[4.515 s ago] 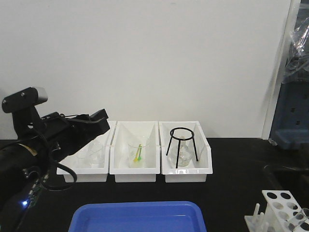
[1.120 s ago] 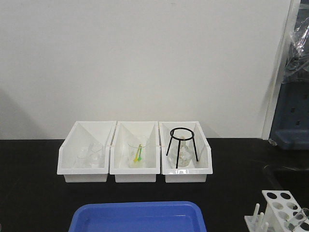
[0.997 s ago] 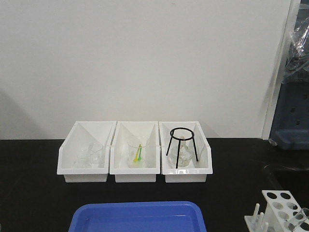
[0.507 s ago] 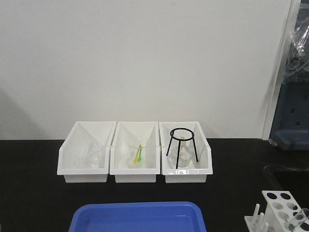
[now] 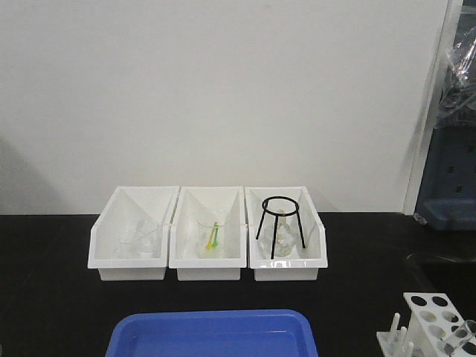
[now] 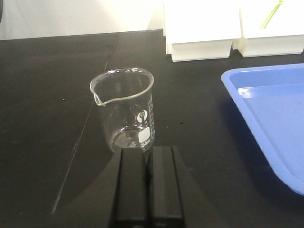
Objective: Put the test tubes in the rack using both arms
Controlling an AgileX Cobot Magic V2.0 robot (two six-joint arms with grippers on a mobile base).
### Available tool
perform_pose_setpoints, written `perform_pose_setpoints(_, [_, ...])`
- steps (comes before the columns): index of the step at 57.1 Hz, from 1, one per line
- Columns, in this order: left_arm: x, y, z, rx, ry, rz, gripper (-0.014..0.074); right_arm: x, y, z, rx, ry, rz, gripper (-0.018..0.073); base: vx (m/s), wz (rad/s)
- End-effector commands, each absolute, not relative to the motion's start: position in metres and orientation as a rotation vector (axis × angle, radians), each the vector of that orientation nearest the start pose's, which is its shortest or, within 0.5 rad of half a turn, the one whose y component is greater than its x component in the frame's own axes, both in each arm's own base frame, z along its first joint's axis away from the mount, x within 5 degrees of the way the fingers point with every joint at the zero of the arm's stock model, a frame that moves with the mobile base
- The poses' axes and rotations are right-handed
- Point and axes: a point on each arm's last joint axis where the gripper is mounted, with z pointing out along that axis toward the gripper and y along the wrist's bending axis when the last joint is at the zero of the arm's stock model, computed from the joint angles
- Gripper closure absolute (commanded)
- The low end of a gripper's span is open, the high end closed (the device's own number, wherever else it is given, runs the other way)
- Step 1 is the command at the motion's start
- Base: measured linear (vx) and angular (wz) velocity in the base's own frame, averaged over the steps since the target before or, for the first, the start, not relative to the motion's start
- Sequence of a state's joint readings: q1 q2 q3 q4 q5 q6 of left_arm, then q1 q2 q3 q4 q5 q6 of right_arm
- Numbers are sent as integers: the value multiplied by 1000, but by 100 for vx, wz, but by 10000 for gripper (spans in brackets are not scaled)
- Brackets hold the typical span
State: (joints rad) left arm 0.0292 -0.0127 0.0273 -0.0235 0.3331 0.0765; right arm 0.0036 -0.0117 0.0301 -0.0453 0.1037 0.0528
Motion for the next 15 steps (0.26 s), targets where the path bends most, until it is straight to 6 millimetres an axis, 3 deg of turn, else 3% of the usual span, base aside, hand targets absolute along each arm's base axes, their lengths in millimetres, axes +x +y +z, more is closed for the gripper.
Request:
perform_pose_setpoints(1, [53, 1, 193, 15, 1708, 49, 601, 57, 0, 197, 4, 1539, 1, 571, 0, 0])
perform_pose_setpoints(15, [53, 1, 193, 15, 1708, 49, 601, 57, 0, 197, 4, 1539, 1, 571, 0, 0])
